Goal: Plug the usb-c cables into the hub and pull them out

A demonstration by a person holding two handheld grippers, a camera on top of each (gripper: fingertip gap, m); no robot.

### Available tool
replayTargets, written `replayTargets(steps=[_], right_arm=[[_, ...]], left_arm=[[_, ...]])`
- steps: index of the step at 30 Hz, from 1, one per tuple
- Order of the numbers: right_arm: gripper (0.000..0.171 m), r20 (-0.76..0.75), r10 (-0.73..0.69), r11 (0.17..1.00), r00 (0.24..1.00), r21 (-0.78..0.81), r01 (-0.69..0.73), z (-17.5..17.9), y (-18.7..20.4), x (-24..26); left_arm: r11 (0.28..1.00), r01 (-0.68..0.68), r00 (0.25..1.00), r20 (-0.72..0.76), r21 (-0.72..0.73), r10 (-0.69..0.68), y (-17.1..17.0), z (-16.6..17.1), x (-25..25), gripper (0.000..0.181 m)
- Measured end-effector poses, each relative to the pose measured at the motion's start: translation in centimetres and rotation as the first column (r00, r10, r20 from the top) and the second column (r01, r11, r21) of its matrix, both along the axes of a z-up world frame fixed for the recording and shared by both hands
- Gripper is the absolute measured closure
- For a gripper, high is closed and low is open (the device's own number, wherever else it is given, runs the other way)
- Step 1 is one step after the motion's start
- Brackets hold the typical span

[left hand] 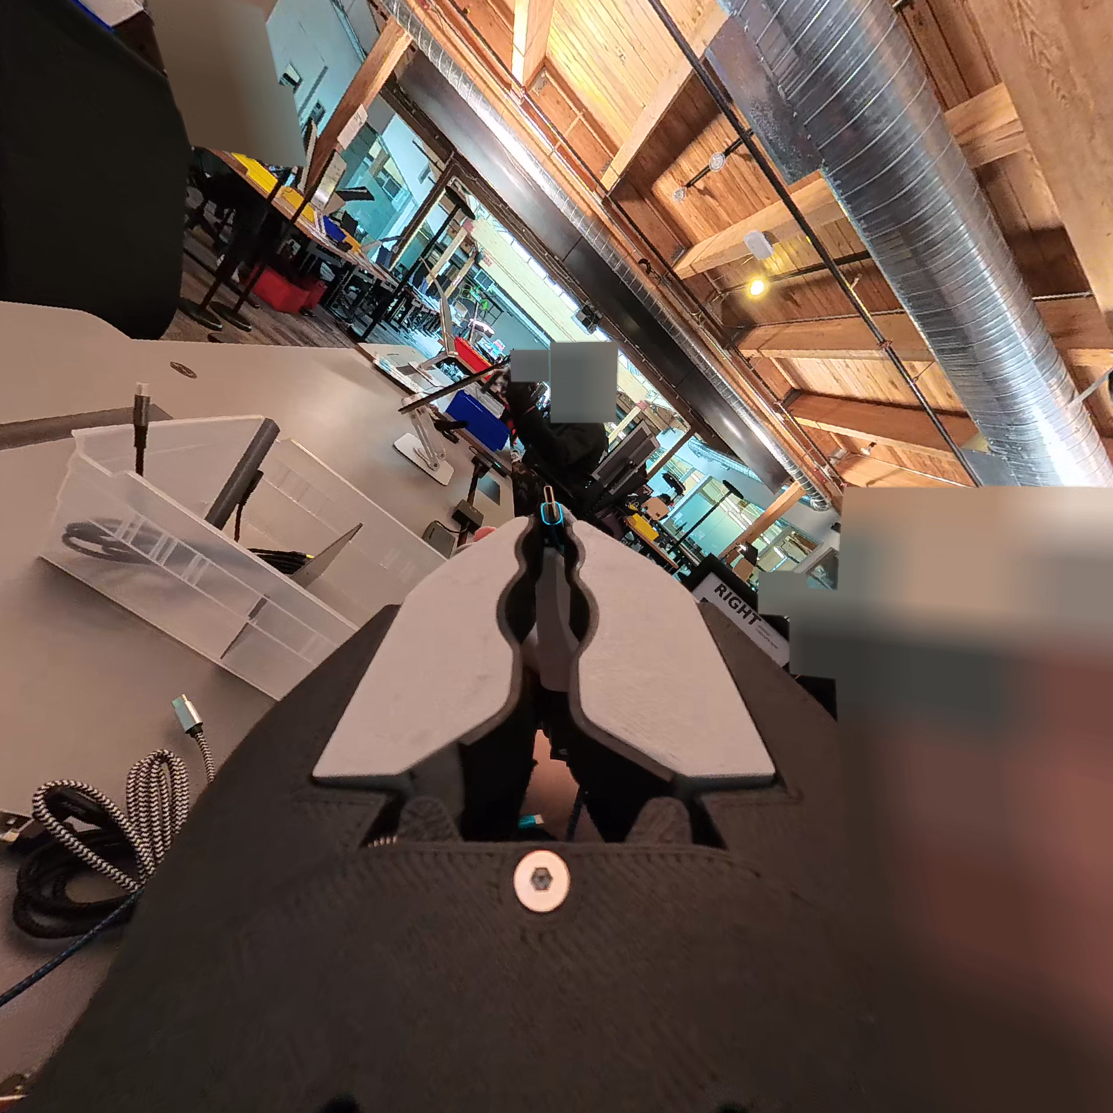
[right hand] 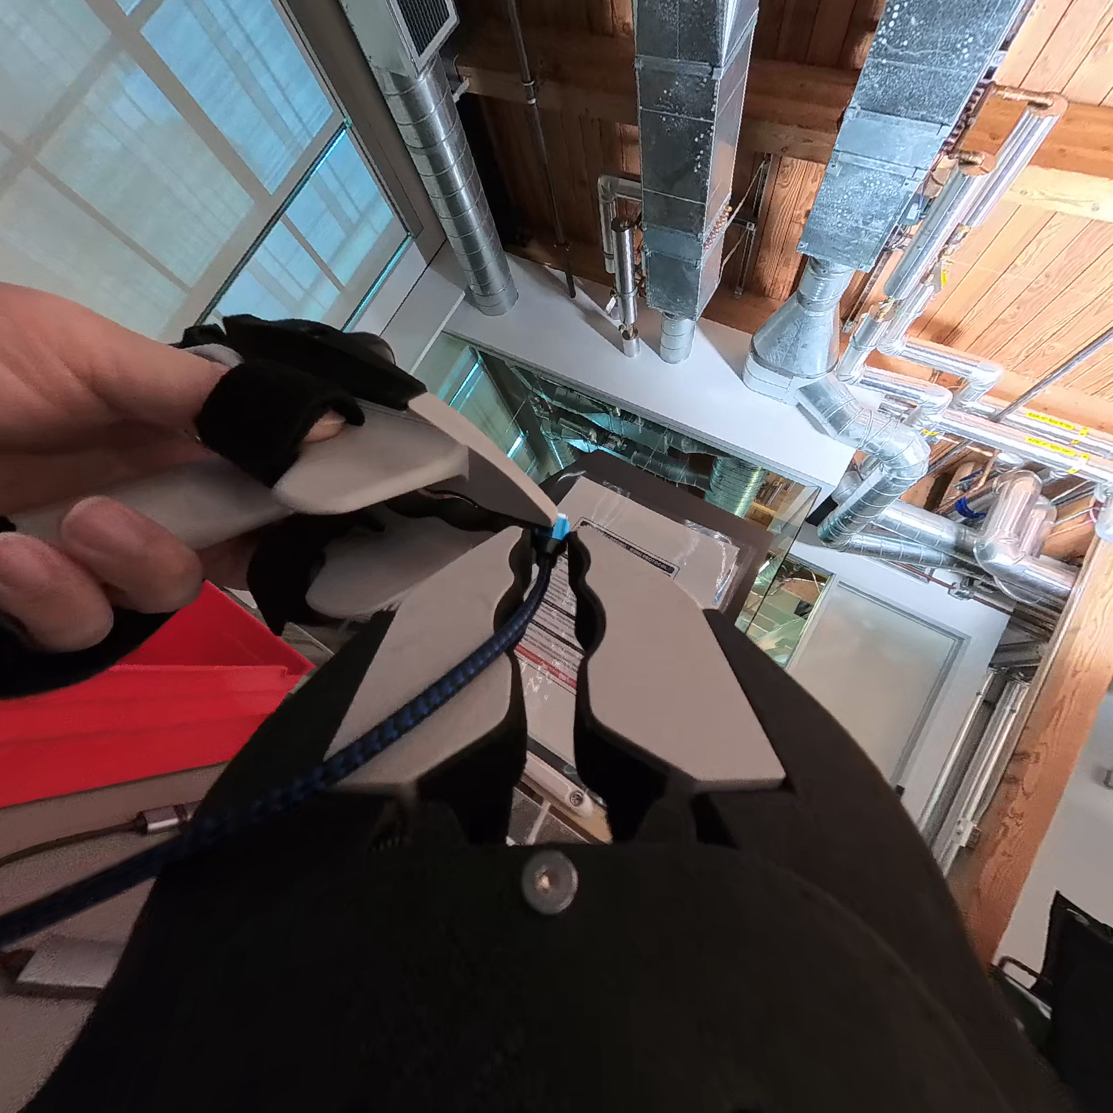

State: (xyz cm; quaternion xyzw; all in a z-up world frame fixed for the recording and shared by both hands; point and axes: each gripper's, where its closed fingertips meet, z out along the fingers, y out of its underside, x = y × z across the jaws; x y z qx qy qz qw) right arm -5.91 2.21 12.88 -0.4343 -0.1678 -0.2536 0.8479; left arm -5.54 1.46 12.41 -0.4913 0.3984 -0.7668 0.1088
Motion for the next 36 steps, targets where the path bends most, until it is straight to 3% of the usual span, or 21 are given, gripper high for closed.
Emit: replayTargets(steps=[9, 12, 14, 16, 18, 19, 21, 23, 27, 30, 36], right_arm=[[0.161, 0.026, -0.004, 1.000, 1.000, -0.020, 0.004, 0.1, 0.0, 0.2], [0.161, -0.005, 0.001, 1.000, 1.000, -0.021, -0.001, 0.8, -0.3, 1.2], [0.161, -0.027, 0.003, 1.000, 1.000, -0.020, -0.003, 1.4, -0.6, 2.0], [0.161, -0.045, 0.010, 1.000, 0.999, -0.026, -0.011, 2.0, -0.8, 2.8], [0.161, -0.058, 0.014, 1.000, 0.998, -0.019, -0.015, 2.4, -1.1, 3.4], [0.161, -0.059, 0.010, 1.000, 0.998, -0.017, -0.011, 2.6, -1.2, 3.6], [0.161, -0.053, 0.000, 1.000, 0.999, -0.019, -0.001, 2.8, -1.3, 3.9], [0.161, -0.043, -0.003, 1.000, 0.999, -0.016, 0.003, 3.0, -1.4, 4.0], [0.161, -0.028, -0.016, 1.000, 0.999, -0.016, 0.016, 3.2, -1.6, 4.1], [0.161, -0.028, -0.011, 1.000, 1.000, -0.030, 0.010, 3.1, -1.4, 4.1], [0.161, -0.023, -0.001, 0.999, 1.000, -0.040, 0.000, 3.1, -1.2, 4.0]], left_arm=[[0.999, 0.032, 0.999, -0.012, 0.015, -0.032, 0.4, 0.1, -0.1, 0.173], [0.969, -0.082, 0.996, -0.003, 0.233, 0.085, 2.6, 0.6, -0.7, 0.173], [0.835, -0.205, 0.962, -0.053, 0.510, 0.268, 5.2, -0.7, -0.9, 0.166], [0.634, -0.232, 0.873, -0.130, 0.738, 0.471, 8.5, -3.2, -1.6, 0.143], [0.478, -0.140, 0.770, -0.208, 0.867, 0.603, 11.1, -6.6, -2.8, 0.140], [0.464, -0.043, 0.734, -0.287, 0.885, 0.616, 11.5, -8.6, -3.2, 0.139], [0.537, 0.143, 0.653, -0.487, 0.831, 0.580, 11.4, -12.7, -3.7, 0.128], [0.597, 0.283, 0.555, -0.636, 0.751, 0.536, 11.0, -16.5, -3.8, 0.132], [0.583, 0.502, 0.342, -0.765, 0.639, 0.545, 11.7, -23.3, -4.5, 0.127], [0.590, 0.554, 0.263, -0.795, 0.588, 0.546, 12.0, -25.9, -4.7, 0.127], [0.593, 0.585, 0.184, -0.802, 0.554, 0.568, 13.4, -27.6, -5.7, 0.129]])
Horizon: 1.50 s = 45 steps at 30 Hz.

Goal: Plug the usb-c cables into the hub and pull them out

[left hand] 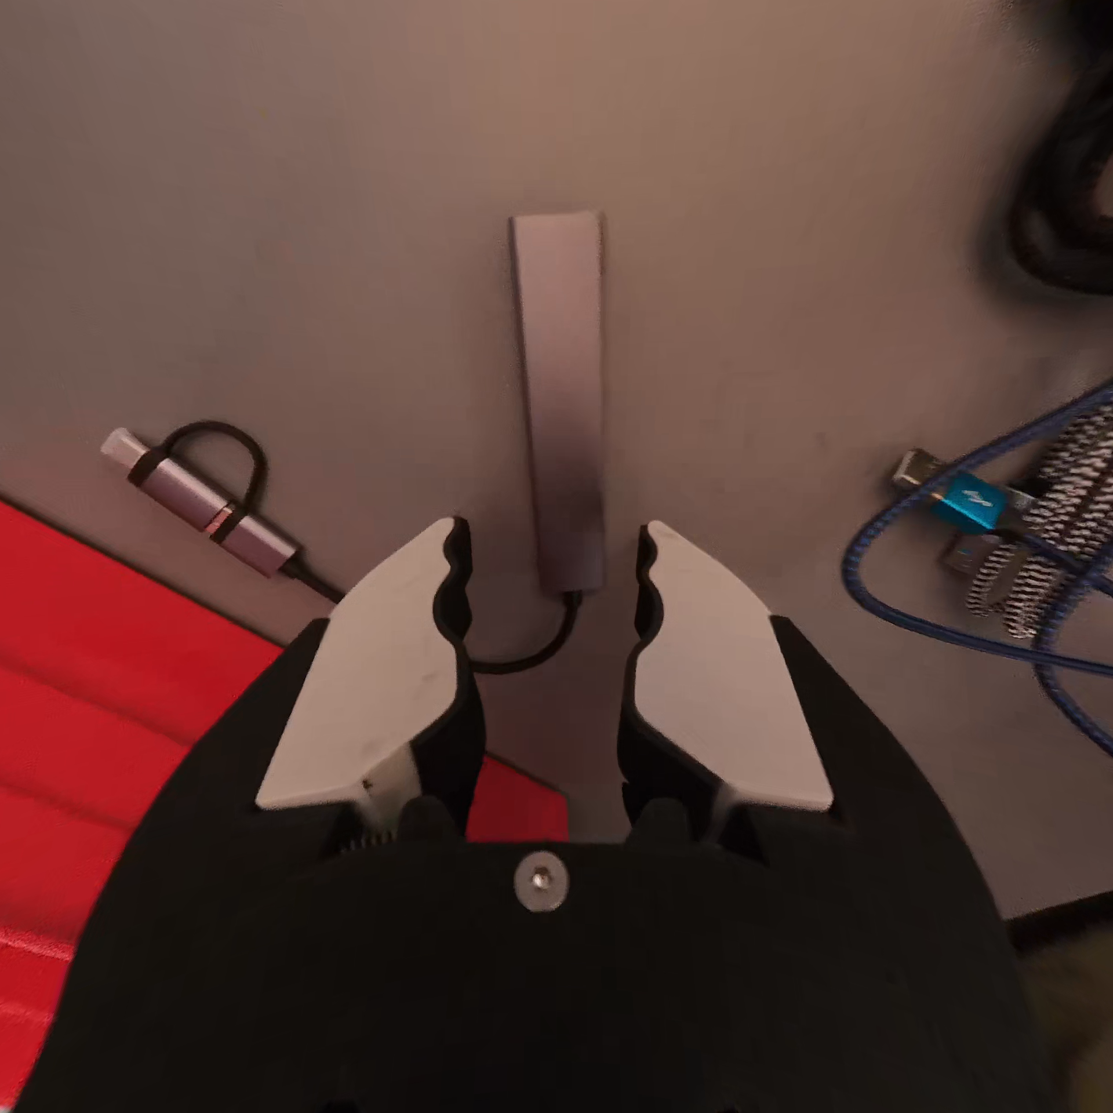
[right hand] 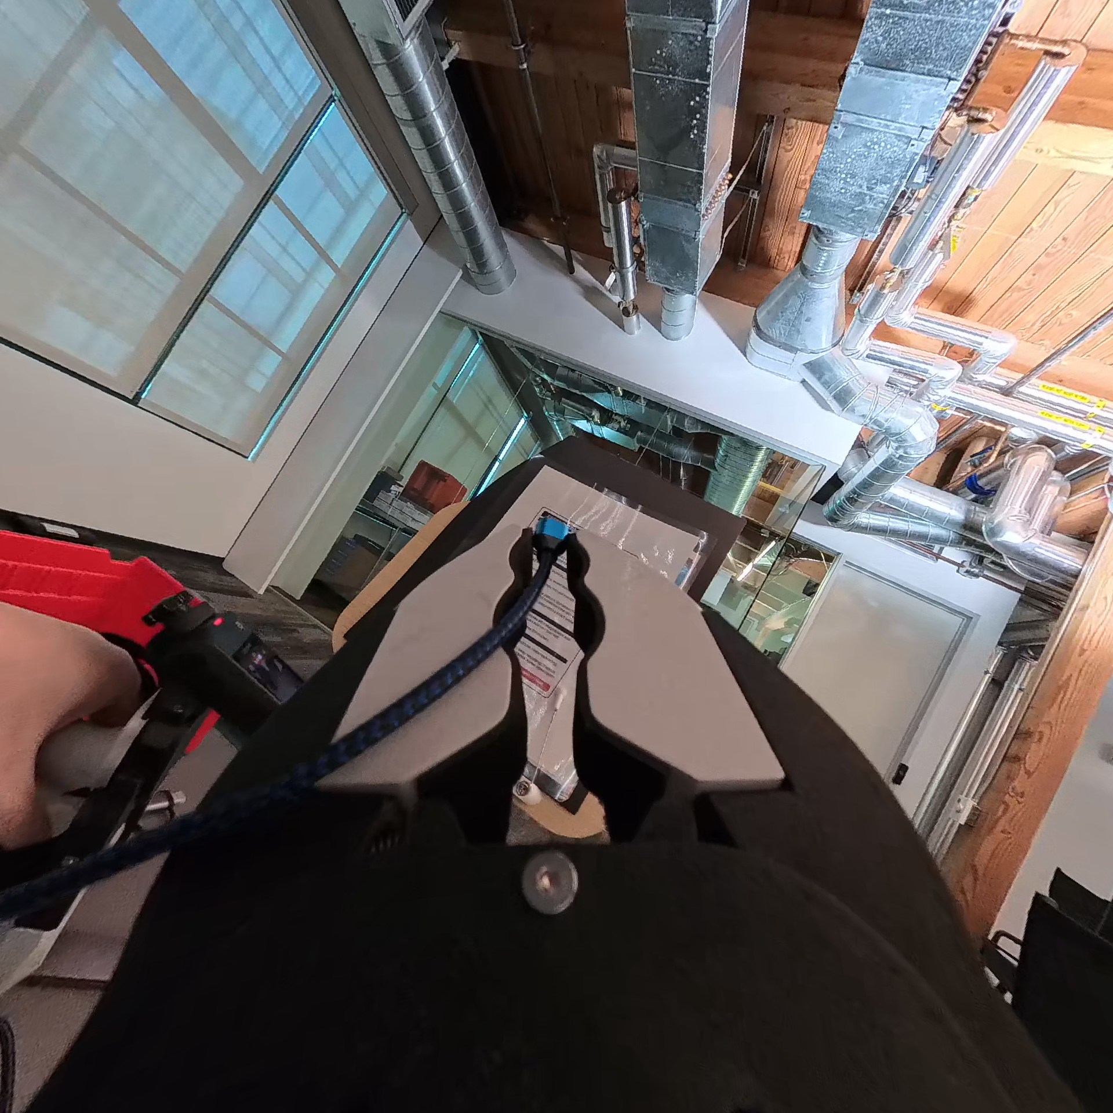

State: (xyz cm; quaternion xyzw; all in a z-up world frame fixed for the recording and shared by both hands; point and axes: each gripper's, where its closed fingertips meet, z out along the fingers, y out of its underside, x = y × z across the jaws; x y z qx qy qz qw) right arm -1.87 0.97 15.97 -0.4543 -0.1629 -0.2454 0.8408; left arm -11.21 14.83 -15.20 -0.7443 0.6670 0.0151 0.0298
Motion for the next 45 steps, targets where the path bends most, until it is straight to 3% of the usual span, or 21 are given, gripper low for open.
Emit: replayTargets(steps=[19, 21, 26, 34, 40, 45], right_arm=[[0.161, 0.017, 0.004, 0.998, 1.000, -0.059, -0.003, -1.1, 1.1, -0.5], [0.161, 0.022, 0.005, 0.997, 1.000, -0.073, -0.003, -1.3, 1.4, -0.6], [0.161, 0.030, 0.000, 0.995, 1.000, -0.098, 0.003, -1.9, 1.9, -0.5], [0.161, 0.013, 0.016, 0.985, 1.000, -0.171, -0.013, -2.9, 2.9, -0.1], [0.161, 0.001, 0.038, 0.956, 0.999, -0.291, -0.036, -4.6, 4.3, -0.3], [0.161, -0.007, 0.047, 0.933, 0.999, -0.358, -0.046, -5.7, 5.1, -0.3]], left_arm=[[0.998, 0.028, 1.000, -0.008, -0.048, -0.029, 0.5, -1.0, -0.3, 0.134], [0.997, 0.055, 0.998, -0.011, -0.051, -0.056, 0.4, -1.0, 0.1, 0.159], [0.996, 0.078, 0.997, 0.017, -0.048, -0.078, 0.0, -0.7, 1.0, 0.159], [0.986, 0.073, 0.934, 0.358, -0.150, -0.015, -0.7, 5.0, 3.9, 0.160], [0.948, 0.115, 0.772, 0.627, -0.297, 0.102, -1.2, 10.7, 5.6, 0.160], [0.923, 0.175, 0.678, 0.721, -0.343, 0.139, -1.9, 13.5, 6.0, 0.160]])
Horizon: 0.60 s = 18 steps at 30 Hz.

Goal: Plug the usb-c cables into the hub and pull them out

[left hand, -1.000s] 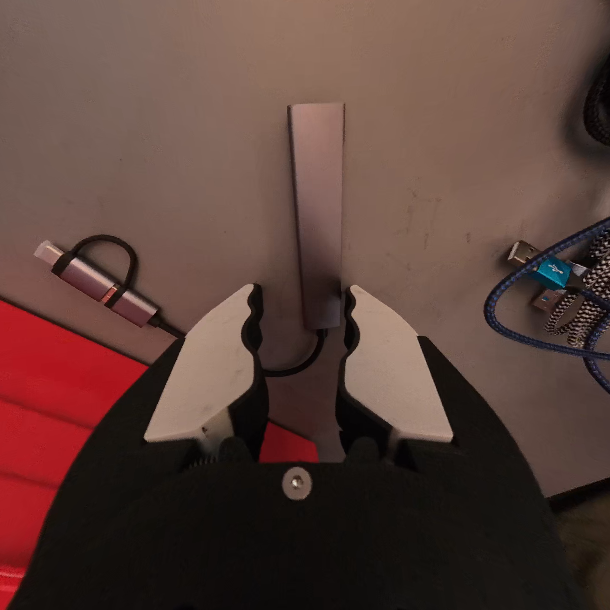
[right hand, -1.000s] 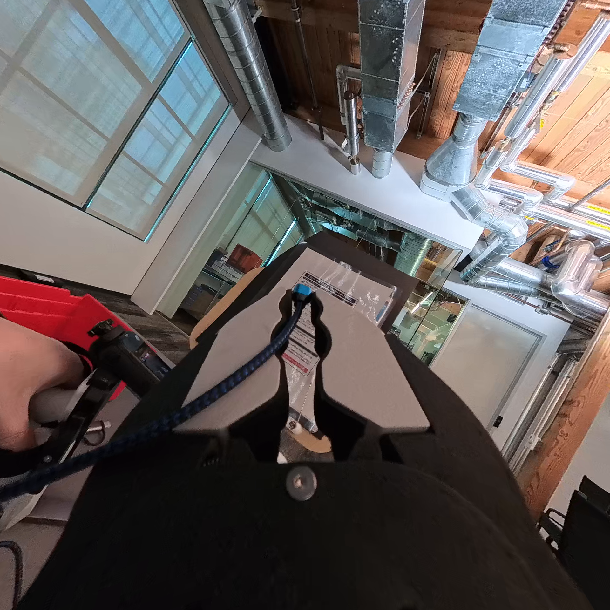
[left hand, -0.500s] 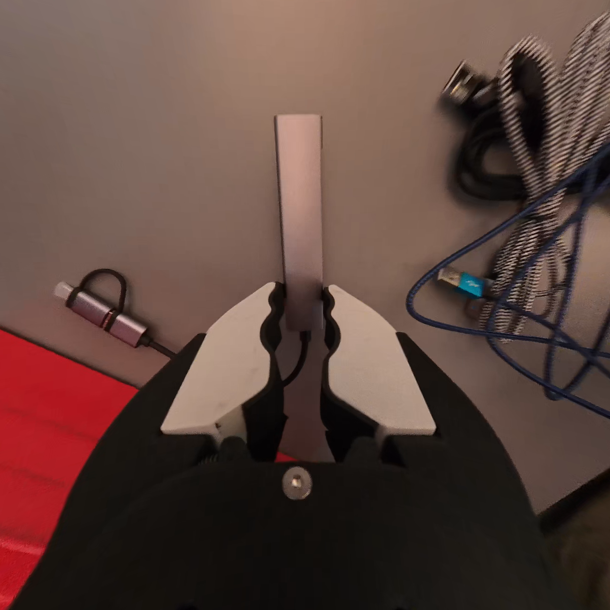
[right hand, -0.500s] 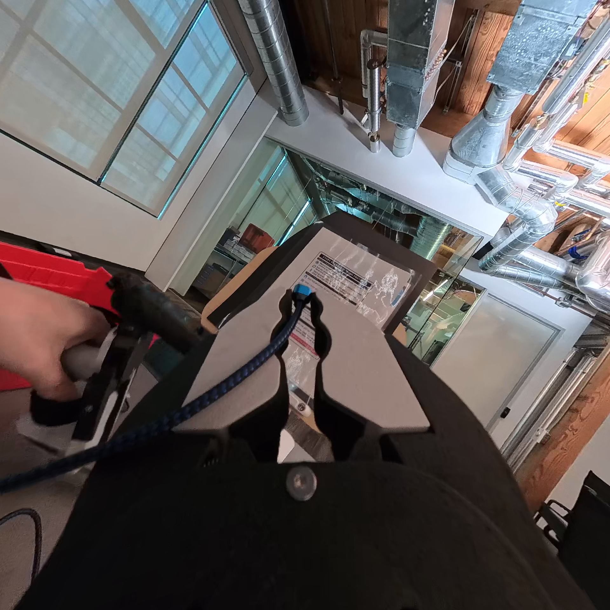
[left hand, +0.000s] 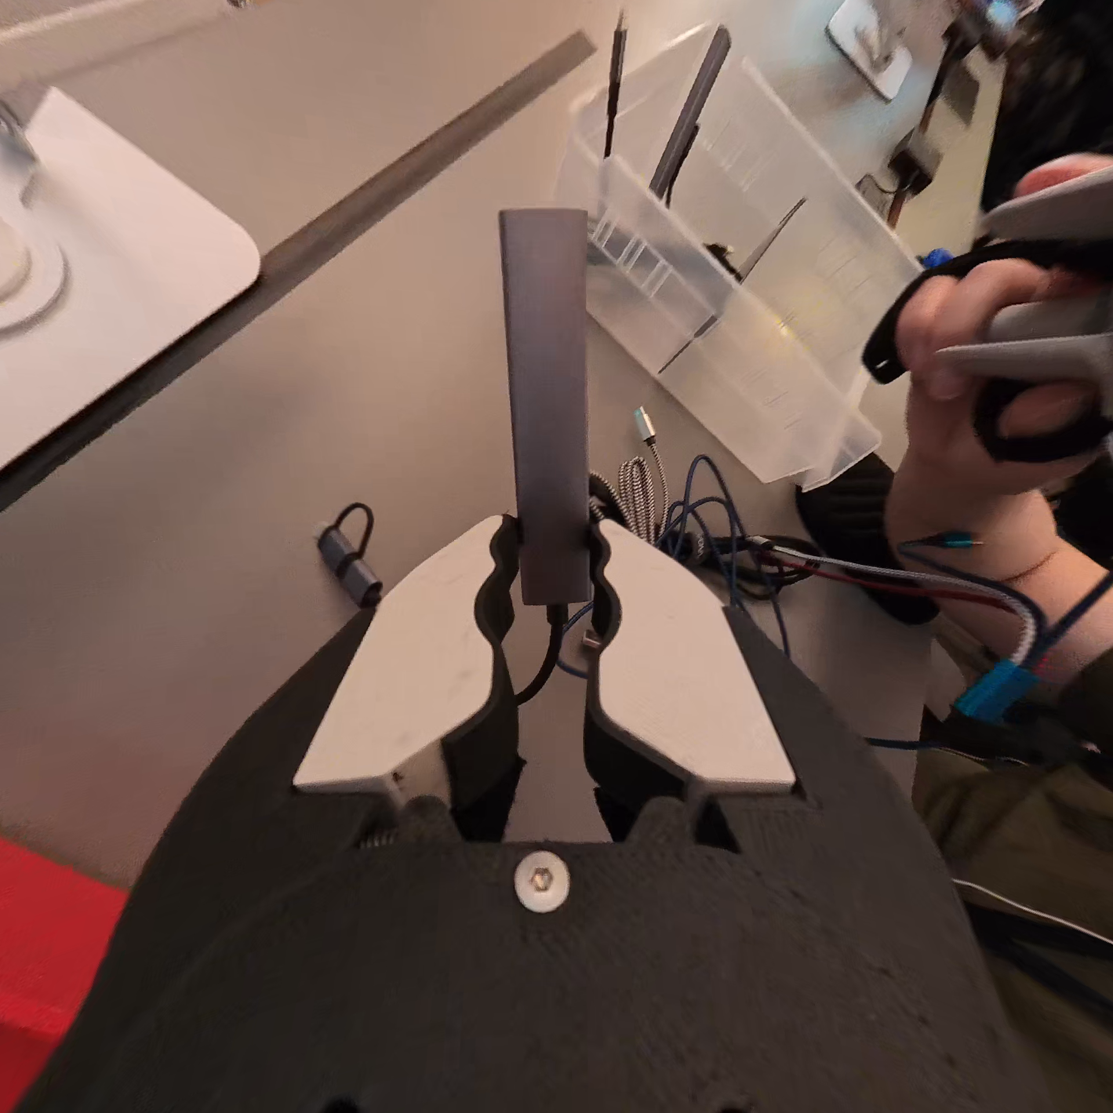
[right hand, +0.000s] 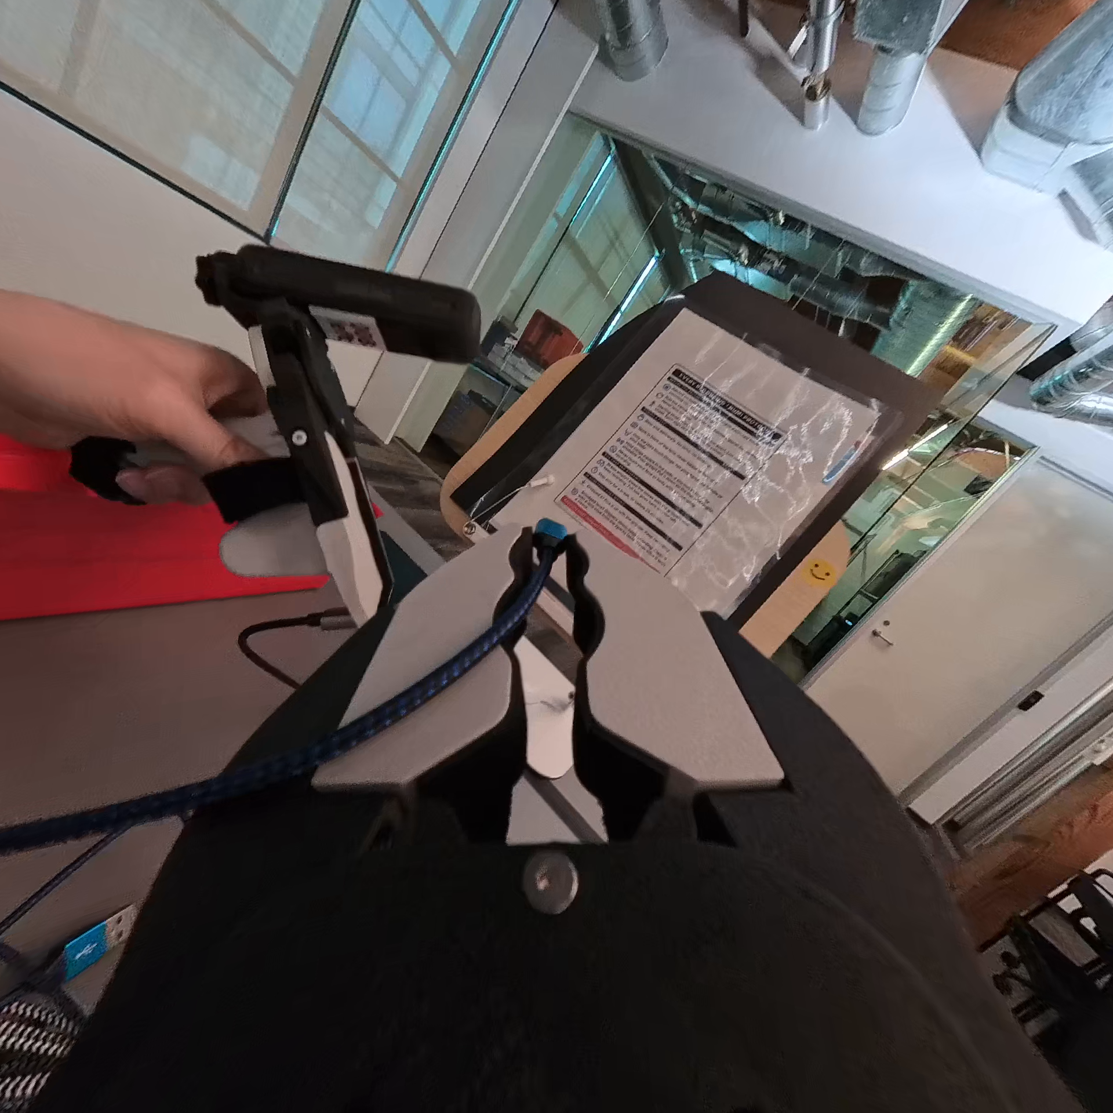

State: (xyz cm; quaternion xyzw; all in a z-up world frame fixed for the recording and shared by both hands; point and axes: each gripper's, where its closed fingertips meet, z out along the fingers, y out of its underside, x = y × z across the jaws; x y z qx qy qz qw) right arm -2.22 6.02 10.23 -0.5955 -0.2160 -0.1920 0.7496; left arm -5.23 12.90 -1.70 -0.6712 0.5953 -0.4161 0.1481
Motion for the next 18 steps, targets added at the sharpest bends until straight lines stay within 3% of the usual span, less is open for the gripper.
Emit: replayTargets(steps=[7, 18], right_arm=[[0.161, -0.007, 0.016, 0.994, 1.000, -0.108, -0.016, -1.9, 1.0, 0.1], [0.161, 0.102, 0.016, 0.992, 0.995, -0.126, -0.003, -3.1, 1.5, 0.3]], left_arm=[[0.998, 0.020, 0.997, 0.079, 0.055, -0.025, -0.5, 1.9, 0.0, 0.159], [0.989, 0.084, 0.989, 0.110, 0.121, -0.098, -2.6, 3.6, -0.4, 0.160]])
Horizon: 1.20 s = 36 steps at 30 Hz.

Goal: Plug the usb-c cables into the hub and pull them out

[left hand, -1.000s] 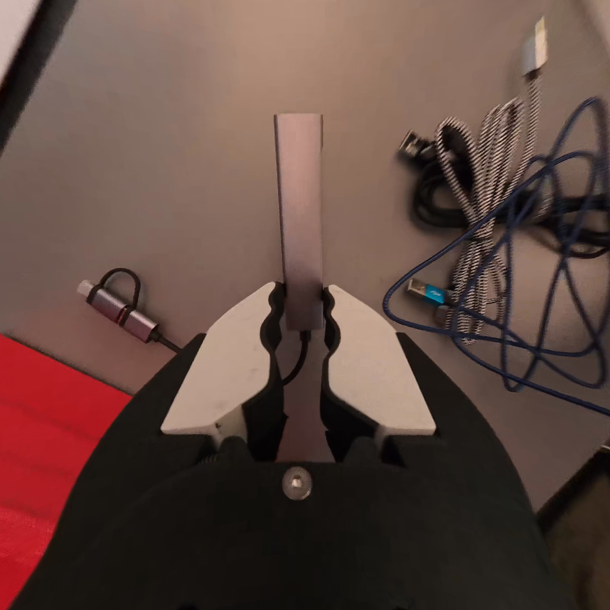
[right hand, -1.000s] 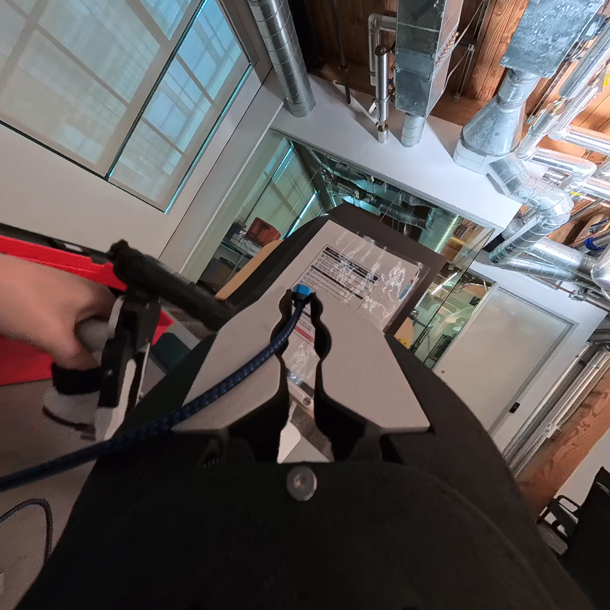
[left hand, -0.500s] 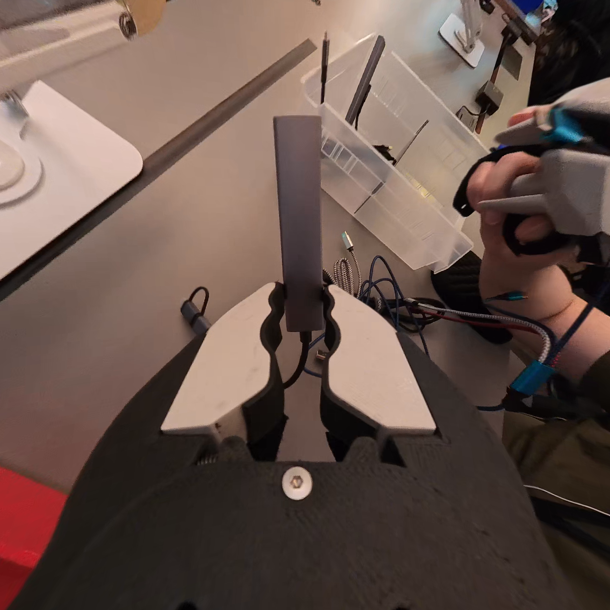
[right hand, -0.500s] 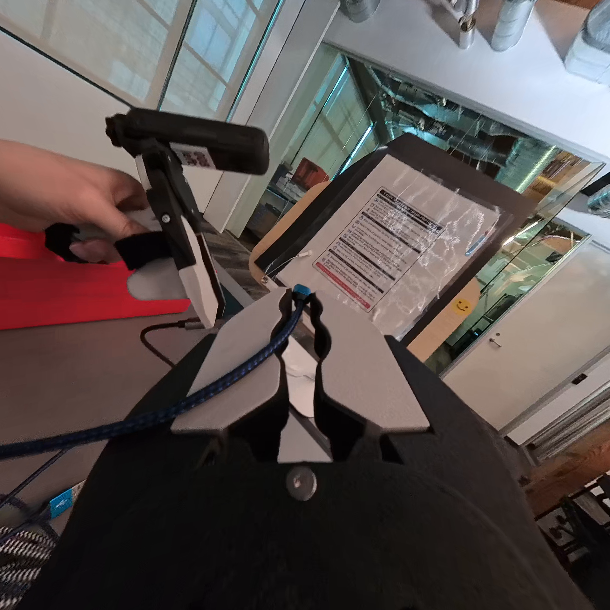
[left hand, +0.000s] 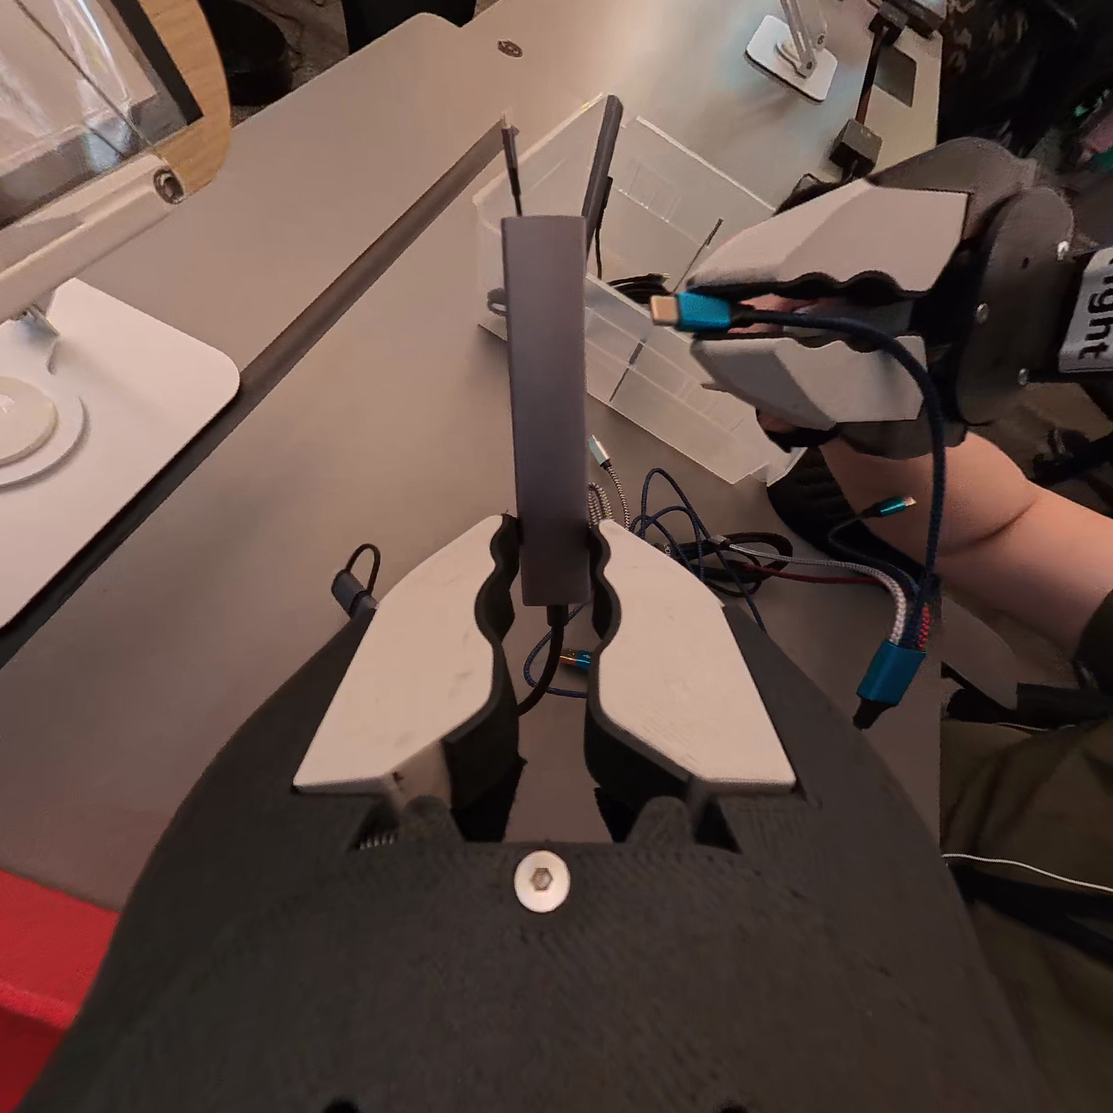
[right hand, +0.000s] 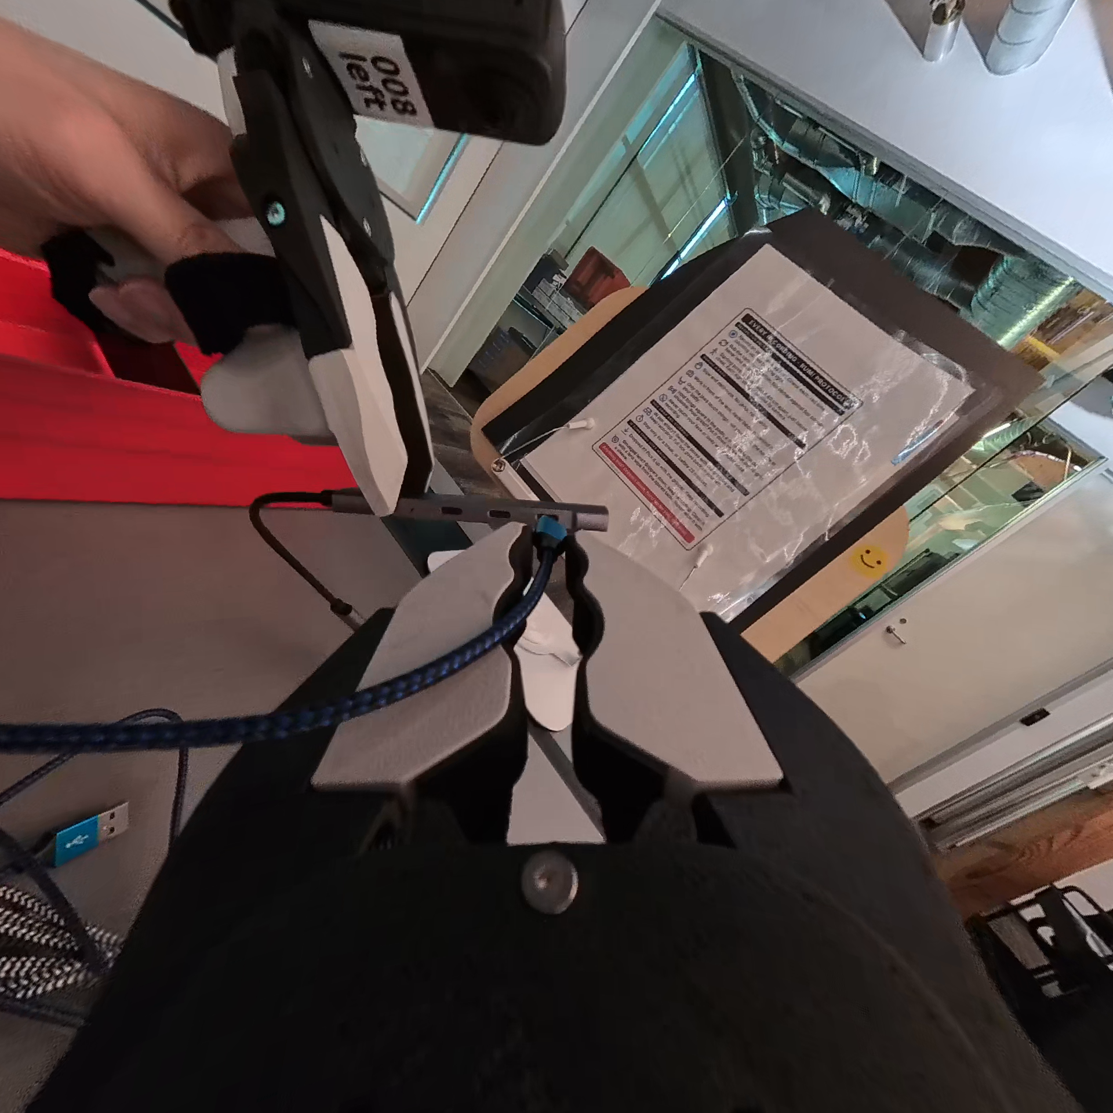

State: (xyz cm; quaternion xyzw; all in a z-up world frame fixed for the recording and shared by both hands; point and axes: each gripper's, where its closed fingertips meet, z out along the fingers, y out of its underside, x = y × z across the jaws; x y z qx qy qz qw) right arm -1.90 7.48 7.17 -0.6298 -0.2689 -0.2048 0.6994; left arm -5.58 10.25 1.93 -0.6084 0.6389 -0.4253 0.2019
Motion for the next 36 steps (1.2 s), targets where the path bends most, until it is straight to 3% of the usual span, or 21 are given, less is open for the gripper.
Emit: replayTargets(steps=[24, 36], right_arm=[[0.162, 0.223, -0.027, 0.999, 0.974, 0.029, 0.021, -0.5, -0.1, -0.4], [0.162, 0.338, 0.018, 1.000, 0.941, 0.012, -0.024, -1.4, -0.2, -1.4]], left_arm=[[0.991, 0.041, 0.999, -0.020, 0.126, -0.039, -1.3, 0.5, -0.6, 0.159], [0.961, 0.076, 0.995, -0.086, 0.265, -0.055, -0.8, -0.2, -1.6, 0.159]])
